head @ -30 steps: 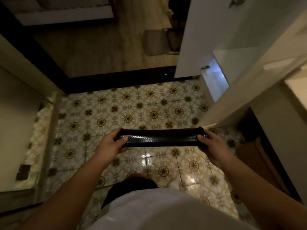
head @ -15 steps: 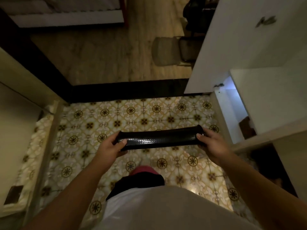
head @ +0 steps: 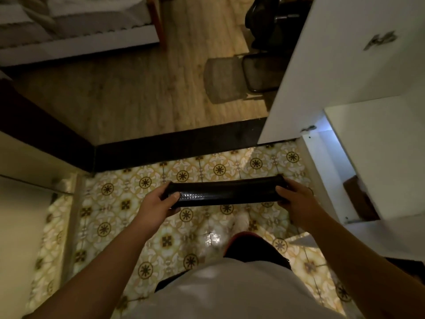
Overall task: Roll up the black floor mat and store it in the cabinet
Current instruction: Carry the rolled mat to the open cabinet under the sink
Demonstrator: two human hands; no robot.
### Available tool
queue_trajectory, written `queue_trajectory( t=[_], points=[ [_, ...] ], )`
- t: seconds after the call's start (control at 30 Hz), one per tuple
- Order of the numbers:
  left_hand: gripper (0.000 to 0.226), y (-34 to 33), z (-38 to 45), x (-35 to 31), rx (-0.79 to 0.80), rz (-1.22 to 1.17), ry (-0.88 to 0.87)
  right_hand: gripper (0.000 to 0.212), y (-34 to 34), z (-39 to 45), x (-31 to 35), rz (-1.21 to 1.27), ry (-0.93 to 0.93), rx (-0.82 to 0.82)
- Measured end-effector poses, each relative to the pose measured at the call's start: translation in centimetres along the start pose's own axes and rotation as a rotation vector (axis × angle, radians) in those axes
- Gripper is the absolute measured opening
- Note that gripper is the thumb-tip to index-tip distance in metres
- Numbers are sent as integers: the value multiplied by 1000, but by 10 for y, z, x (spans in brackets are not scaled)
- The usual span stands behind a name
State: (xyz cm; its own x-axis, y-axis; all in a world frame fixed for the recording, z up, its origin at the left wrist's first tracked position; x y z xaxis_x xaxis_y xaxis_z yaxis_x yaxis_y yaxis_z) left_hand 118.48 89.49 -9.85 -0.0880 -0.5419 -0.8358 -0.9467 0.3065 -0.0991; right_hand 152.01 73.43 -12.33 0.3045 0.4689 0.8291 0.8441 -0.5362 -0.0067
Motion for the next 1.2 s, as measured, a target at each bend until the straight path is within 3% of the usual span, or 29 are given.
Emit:
queue_trajectory(
  t=[0.1,0.37,0.5,0.6,0.87,1.0,1.2],
  points=[
    [31,-23,31,-19,19,12,-15,31,11,32,12,-11,-13,-19],
    [54,-99,129,-75,58,87,-19,45,58,112,58,60,-28,-75],
    [54,-145,176,-99,125,123,-32,35,87,130,79,108,-17,-132],
    [53,-181,206,-112,218,147,-12,23,109,132,90,164,-26,-200],
    [46,-283,284,-147,501,266,80,28,150,128,88,290,5,-495],
    [32,-340,315,-166,721,307,134,30,156,120,87,381,27,-603],
    [23,-422,360,-192,910,551,-1,25,147,114,95,544,60,-835]
  ],
)
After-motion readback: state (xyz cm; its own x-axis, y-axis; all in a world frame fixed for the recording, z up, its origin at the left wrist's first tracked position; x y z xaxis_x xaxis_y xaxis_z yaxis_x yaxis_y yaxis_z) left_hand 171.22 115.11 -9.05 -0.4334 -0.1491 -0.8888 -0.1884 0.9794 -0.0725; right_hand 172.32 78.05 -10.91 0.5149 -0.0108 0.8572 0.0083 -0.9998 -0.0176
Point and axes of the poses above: each hand's wrist, its own z-axis towards the middle knuckle, its own y-axis out of the back of the hand, x = y × z, the point moved 1 cm from there along z, towards the middle knuckle, and after that the axes turned 11 degrees about -z, right-handed, at the moved point
